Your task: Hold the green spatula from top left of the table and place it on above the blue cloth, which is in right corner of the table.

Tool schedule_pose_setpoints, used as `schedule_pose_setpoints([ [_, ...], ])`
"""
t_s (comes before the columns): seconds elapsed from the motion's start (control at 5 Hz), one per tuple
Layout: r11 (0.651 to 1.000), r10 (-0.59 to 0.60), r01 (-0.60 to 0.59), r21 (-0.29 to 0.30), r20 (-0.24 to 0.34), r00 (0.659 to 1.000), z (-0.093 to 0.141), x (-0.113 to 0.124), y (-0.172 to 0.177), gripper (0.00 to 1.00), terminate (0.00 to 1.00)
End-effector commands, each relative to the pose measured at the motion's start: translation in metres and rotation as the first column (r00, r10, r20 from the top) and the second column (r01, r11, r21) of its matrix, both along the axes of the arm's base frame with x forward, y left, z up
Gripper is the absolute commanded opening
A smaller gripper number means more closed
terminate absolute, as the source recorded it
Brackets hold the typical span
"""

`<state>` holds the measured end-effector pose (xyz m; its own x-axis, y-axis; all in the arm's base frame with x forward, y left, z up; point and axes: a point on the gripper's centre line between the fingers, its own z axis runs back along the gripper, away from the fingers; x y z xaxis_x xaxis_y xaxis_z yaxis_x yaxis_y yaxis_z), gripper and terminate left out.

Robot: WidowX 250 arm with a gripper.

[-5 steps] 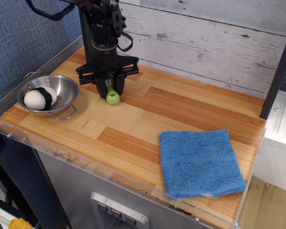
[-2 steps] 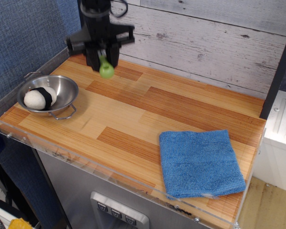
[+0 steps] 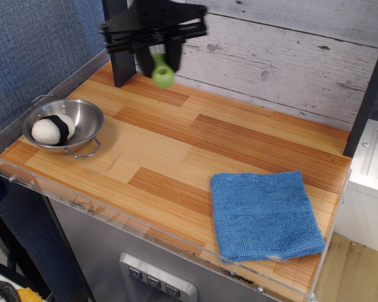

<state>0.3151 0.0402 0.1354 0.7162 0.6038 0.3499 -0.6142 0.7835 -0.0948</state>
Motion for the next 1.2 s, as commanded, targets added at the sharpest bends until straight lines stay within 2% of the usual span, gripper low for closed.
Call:
schedule_pose_setpoints([
  [0.0,0.988,-0.152,0.152,0.008,0.031,0.988,0.004,-0.032,-0.061,0.0,0.0],
  [0.4,0.963,-0.271,0.271,-0.001,-0.021,0.962,-0.032,-0.04,-0.111,0.0,0.0],
  [0.6,0.949,-0.313,0.314,0.011,-0.046,0.949,-0.055,-0.043,-0.123,0.0,0.0],
  [1.0,0.941,-0.335,0.338,0.023,-0.093,0.938,-0.096,-0.052,-0.123,0.0,0.0],
])
